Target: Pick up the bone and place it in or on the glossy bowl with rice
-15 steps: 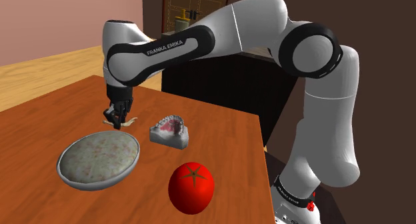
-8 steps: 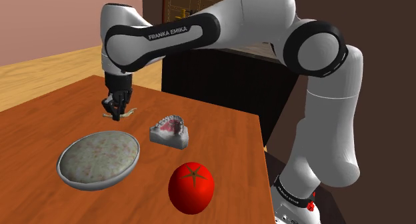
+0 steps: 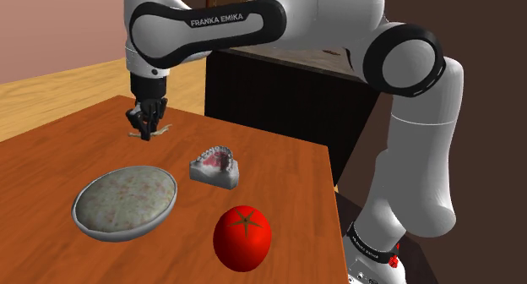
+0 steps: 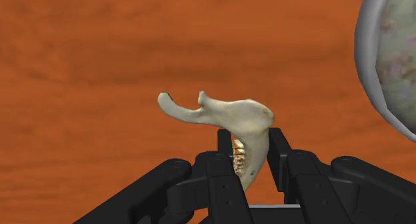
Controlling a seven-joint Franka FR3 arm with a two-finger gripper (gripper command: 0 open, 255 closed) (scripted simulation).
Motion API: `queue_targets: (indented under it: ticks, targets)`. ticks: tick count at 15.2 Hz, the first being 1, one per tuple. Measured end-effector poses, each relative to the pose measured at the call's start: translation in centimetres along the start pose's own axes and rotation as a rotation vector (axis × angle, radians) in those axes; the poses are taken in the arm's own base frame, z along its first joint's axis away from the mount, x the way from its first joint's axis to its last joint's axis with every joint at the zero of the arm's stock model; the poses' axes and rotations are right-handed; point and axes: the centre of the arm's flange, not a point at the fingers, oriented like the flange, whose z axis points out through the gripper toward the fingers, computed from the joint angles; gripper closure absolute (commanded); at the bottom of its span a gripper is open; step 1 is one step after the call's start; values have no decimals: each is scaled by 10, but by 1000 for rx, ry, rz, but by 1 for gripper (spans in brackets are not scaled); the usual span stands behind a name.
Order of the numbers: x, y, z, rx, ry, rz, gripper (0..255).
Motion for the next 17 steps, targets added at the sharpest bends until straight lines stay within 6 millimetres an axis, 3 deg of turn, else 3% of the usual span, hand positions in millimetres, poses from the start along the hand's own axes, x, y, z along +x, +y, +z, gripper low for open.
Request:
queue_targets:
  ticks: [12, 17]
  targets:
    - [5, -4, -61, 0, 0, 0, 255]
    - [-12, -53, -68, 1, 0, -1, 255]
